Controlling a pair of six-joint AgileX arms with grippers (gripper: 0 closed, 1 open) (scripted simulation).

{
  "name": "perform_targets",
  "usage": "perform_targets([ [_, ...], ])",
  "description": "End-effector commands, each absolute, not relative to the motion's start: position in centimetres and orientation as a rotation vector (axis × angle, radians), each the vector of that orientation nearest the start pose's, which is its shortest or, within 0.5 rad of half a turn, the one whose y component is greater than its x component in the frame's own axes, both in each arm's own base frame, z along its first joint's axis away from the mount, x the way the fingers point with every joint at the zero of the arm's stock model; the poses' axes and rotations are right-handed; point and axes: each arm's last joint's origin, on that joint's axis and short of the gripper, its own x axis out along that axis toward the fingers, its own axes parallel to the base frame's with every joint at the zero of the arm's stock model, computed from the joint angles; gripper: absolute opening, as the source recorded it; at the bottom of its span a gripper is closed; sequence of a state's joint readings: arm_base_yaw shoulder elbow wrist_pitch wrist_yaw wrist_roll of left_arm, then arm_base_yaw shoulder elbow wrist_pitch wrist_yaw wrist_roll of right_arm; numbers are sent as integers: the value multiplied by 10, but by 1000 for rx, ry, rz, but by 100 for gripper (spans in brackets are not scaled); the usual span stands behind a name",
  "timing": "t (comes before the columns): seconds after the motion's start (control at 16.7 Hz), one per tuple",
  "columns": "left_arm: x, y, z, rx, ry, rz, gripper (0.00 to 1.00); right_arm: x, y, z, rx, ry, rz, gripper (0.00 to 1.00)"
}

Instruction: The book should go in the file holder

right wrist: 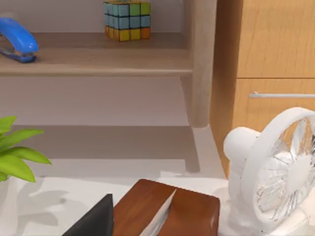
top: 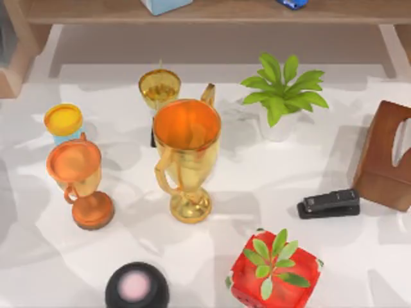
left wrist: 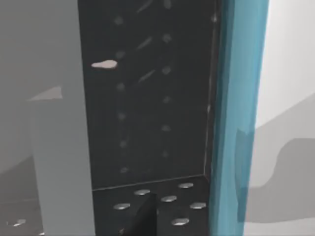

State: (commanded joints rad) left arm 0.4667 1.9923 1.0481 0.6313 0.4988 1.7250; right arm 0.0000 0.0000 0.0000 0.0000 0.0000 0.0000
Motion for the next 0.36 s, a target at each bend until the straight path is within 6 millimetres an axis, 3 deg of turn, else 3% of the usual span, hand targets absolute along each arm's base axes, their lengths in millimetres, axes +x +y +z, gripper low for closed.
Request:
perform_targets([
  [0.36,377,177,148,1557,186,-237,100,106,-1,160,0,0,0,100],
])
